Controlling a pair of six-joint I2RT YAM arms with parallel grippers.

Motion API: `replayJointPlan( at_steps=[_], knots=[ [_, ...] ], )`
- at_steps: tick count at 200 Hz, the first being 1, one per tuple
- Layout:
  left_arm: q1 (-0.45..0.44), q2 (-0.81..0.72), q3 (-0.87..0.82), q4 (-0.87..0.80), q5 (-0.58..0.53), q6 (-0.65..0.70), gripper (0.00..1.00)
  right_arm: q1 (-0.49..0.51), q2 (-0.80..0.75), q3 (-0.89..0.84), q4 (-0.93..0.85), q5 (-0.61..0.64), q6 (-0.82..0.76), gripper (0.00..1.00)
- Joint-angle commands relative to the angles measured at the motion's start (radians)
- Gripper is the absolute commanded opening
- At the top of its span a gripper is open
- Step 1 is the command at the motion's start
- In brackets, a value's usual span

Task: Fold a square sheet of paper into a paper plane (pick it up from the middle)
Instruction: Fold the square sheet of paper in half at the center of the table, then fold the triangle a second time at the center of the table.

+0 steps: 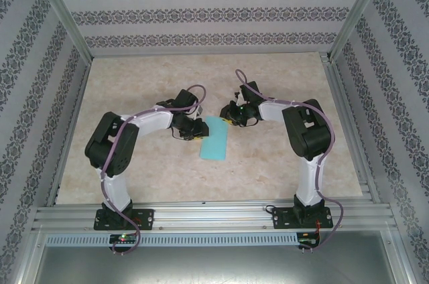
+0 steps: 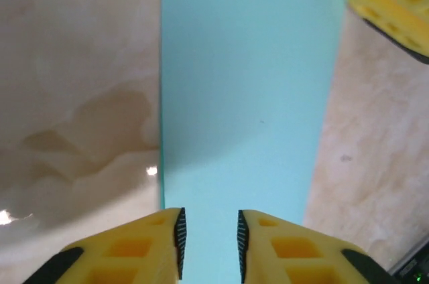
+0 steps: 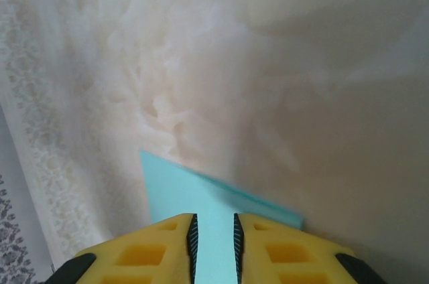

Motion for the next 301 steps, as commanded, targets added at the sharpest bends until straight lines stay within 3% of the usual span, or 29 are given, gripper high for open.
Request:
replayJointPlan(
  at_steps=[1,43,75,142,301],
  knots=[
    [-0.004,-0.088,-0.031,-0.027,-0.041,0.007,0.40,-0.011,-0.136,-0.030,-0.028,-0.012,-0.046,0.29],
    [0.057,-0.080,-0.111,0.064,0.114,-0.037,0.51,0.014,-0.294,-0.228,0.044,0.033,-0.008,0.39],
    [0.063,-0.041,-0.108,0.094,0.192,-0.043,0.53,0.061,-0.312,-0.320,0.091,0.043,0.031,0.34],
    [0.064,0.006,-0.071,0.074,0.180,-0.043,0.54,0.121,-0.279,-0.363,0.140,0.045,0.057,0.36],
    [0.061,0.041,-0.043,0.063,0.206,-0.040,0.56,0.115,-0.226,-0.436,0.121,0.086,0.031,0.32]
  ],
)
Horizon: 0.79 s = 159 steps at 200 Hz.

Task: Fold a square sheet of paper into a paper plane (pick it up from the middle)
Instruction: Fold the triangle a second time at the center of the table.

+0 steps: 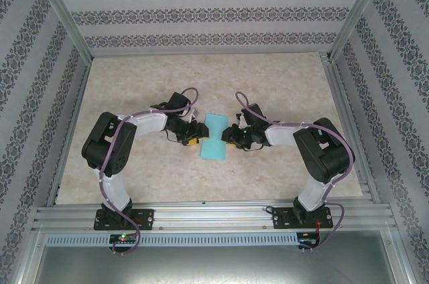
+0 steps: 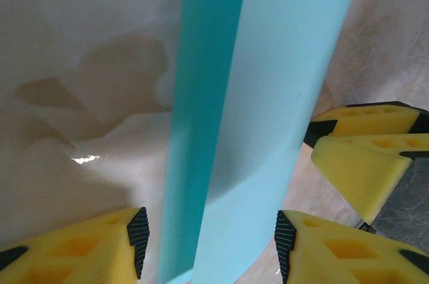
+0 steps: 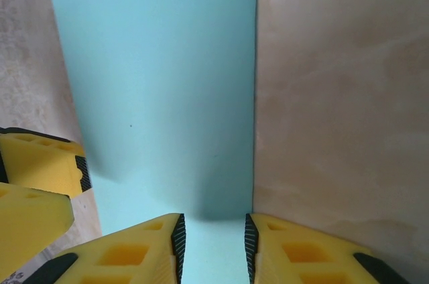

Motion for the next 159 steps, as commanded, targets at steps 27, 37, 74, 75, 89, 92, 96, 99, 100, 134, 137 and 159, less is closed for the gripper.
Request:
replayJointPlan(
  at_steps=[27,37,74,75,89,92,96,99,100,134,137,159],
  knots=[
    [-0.004,0.034,0.047,0.006,0.045,-0.007,0.55,0.003,0.033,-0.036,-0.020,0.039,-0.012,0.32],
    [-0.006,0.036,0.050,0.011,0.046,-0.009,0.55,0.004,0.036,-0.035,-0.021,0.039,-0.012,0.32],
    [-0.012,0.059,0.062,0.027,0.058,-0.026,0.55,0.002,0.043,-0.032,-0.021,0.039,-0.015,0.32],
    [-0.012,0.059,0.062,0.027,0.057,-0.026,0.55,0.002,0.043,-0.032,-0.021,0.039,-0.015,0.32],
    [-0.015,0.065,0.068,0.023,0.052,-0.026,0.56,0.001,0.044,-0.030,-0.023,0.039,-0.015,0.32],
    [-0.014,0.066,0.068,0.024,0.052,-0.026,0.56,0.000,0.044,-0.030,-0.023,0.039,-0.015,0.32],
    [-0.015,0.067,0.070,0.023,0.052,-0.026,0.56,0.000,0.045,-0.030,-0.023,0.039,-0.017,0.32],
    [-0.016,0.068,0.071,0.023,0.052,-0.026,0.56,0.000,0.046,-0.031,-0.023,0.039,-0.017,0.32],
    [-0.016,0.068,0.071,0.023,0.053,-0.026,0.56,-0.001,0.046,-0.030,-0.023,0.039,-0.017,0.32],
    [-0.020,0.081,0.076,0.030,0.060,-0.029,0.54,-0.002,0.045,-0.026,-0.024,0.037,-0.017,0.32],
    [-0.022,0.081,0.076,0.030,0.061,-0.029,0.54,-0.003,0.045,-0.026,-0.024,0.036,-0.017,0.32],
    [-0.025,0.075,0.076,0.044,0.074,-0.034,0.47,-0.003,0.043,-0.024,-0.025,0.037,-0.017,0.32]
  ],
)
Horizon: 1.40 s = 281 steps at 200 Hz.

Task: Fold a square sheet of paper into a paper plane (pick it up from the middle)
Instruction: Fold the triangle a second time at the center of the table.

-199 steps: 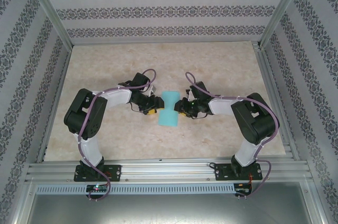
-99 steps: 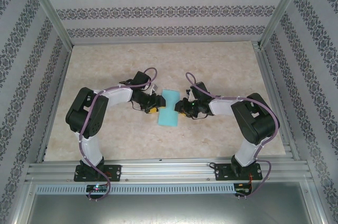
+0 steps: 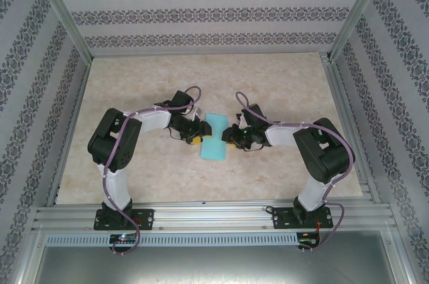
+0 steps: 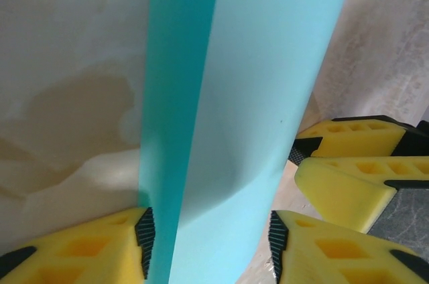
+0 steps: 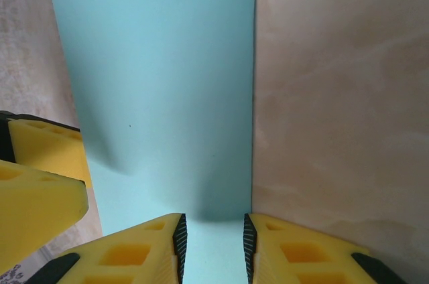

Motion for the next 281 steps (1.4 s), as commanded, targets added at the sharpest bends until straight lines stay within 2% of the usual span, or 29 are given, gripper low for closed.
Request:
replayJointPlan(
  at_steps=[1,17,94,128,158,190,211,227,240,268,281],
  knots=[
    [-0.015,0.010,0.021,0.035,0.033,-0.011,0.47,-0.003,0.043,-0.021,-0.031,0.038,-0.016,0.32],
    [-0.017,0.005,0.025,0.040,0.039,-0.015,0.41,-0.001,0.047,-0.018,-0.032,0.038,-0.017,0.32],
    [-0.017,-0.019,0.015,0.066,0.044,-0.025,0.34,-0.004,0.020,-0.015,-0.015,0.020,-0.008,0.34],
    [-0.016,-0.017,0.018,0.066,0.046,-0.027,0.22,-0.006,-0.069,-0.006,-0.020,0.016,-0.020,0.39],
    [-0.017,-0.017,0.020,0.055,0.038,-0.025,0.14,0.013,-0.210,-0.020,-0.083,0.116,-0.091,0.45],
    [-0.017,-0.018,0.035,0.035,0.035,-0.017,0.10,0.128,-0.371,-0.099,-0.079,0.347,-0.231,0.47],
    [-0.016,-0.018,0.048,0.016,0.028,-0.008,0.10,0.298,-0.444,-0.127,-0.096,0.565,-0.371,0.51],
    [-0.016,-0.016,0.052,0.007,0.026,-0.005,0.09,0.412,-0.451,-0.107,-0.133,0.685,-0.436,0.52],
    [-0.016,-0.015,0.055,0.005,0.025,-0.005,0.09,0.469,-0.434,-0.062,-0.204,0.695,-0.460,0.53],
    [-0.016,-0.010,0.062,0.005,0.032,-0.009,0.09,0.562,-0.342,0.016,-0.272,0.787,-0.490,0.65],
    [-0.017,-0.011,0.061,0.003,0.035,-0.011,0.10,0.583,-0.281,0.066,-0.310,0.810,-0.496,0.66]
  ],
)
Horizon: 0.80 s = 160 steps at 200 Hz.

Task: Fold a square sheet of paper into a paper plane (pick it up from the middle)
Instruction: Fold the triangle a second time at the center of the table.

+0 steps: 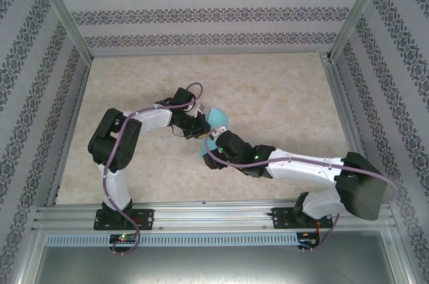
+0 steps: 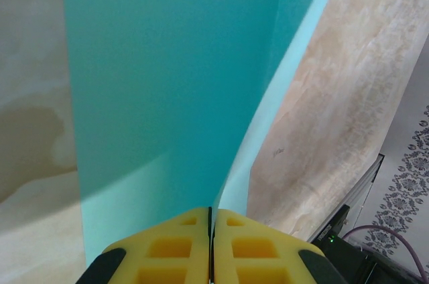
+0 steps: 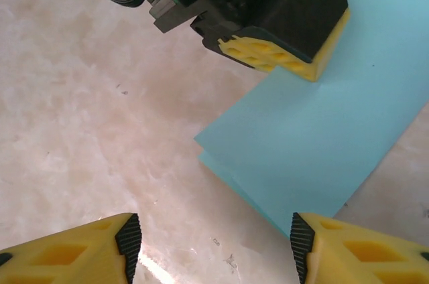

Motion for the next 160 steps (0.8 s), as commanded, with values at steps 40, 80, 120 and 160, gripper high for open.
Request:
replayJointPlan(
  at_steps=[40,80,120,160],
  knots=[
    [-0.007,-0.024,0.023,-0.037,0.037,0.013,0.14,0.098,0.235,0.211,-0.124,0.167,-0.084,0.67],
    [-0.007,-0.032,0.020,-0.041,0.047,0.014,0.19,0.104,0.299,0.260,-0.176,0.242,-0.040,0.70],
    [-0.008,-0.028,0.023,-0.041,0.054,0.014,0.19,0.112,0.335,0.278,-0.209,0.265,-0.030,0.68],
    [-0.010,-0.030,0.021,-0.038,0.058,0.010,0.19,0.117,0.356,0.290,-0.223,0.310,-0.014,0.66]
  ],
)
